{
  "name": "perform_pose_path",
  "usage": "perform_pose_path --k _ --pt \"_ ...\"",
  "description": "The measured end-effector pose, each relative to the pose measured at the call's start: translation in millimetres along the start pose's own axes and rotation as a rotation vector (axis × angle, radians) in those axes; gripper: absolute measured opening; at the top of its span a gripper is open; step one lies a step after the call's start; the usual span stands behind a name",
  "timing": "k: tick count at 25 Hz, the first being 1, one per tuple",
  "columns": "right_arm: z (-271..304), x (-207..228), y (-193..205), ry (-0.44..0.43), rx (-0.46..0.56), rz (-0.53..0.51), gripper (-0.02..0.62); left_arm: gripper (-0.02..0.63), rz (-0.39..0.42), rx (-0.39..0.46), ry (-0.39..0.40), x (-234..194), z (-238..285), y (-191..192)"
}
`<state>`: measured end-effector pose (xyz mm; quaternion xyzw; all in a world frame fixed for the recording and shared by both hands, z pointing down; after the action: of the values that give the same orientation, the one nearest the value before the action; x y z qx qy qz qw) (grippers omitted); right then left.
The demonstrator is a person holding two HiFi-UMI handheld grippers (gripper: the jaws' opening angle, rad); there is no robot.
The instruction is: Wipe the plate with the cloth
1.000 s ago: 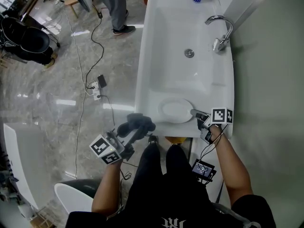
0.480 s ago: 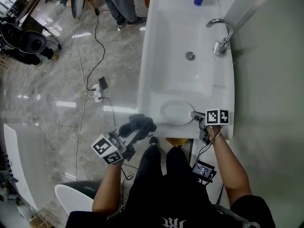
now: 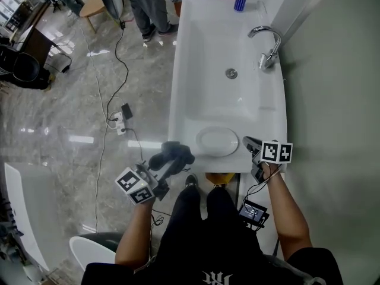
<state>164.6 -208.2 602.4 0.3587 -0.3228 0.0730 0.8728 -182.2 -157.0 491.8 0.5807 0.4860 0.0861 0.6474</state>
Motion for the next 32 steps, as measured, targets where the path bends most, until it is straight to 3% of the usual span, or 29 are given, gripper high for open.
perform_pose_path --k 5,11,14,23,32 --pt "-48 -26 -38 -0.104 0.212 -0.084 0.011 0.067 0.028 0.006 0.050 14 17 -8" --pt "-107 -109 -52 -0.330 0.453 -0.224 0.003 0.066 0.019 0.021 0.096 43 15 -22" --pt "-124 -133 -53 -0.395 0.545 -0.322 0.003 0.066 0.013 0.034 0.120 54 23 -23" --pt "-124 -138 -45 -0.478 0.561 -0.374 0.003 0.066 0.014 0.025 0.144 65 36 -4" --pt "-152 -182 -23 -0.501 0.581 -0.419 0.003 0.066 0.023 0.036 0.162 89 -3 -19"
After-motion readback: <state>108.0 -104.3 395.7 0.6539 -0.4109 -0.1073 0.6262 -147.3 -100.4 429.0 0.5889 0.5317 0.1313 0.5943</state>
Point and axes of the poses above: the fingertips, and each gripper's own axes: z forward along the fingers, x to its right, y out of its underside, the point moved 7 cm from there along -z, backward along the fingers, and after that the axes turned 15 degrees about x, right-handed, at the moved point
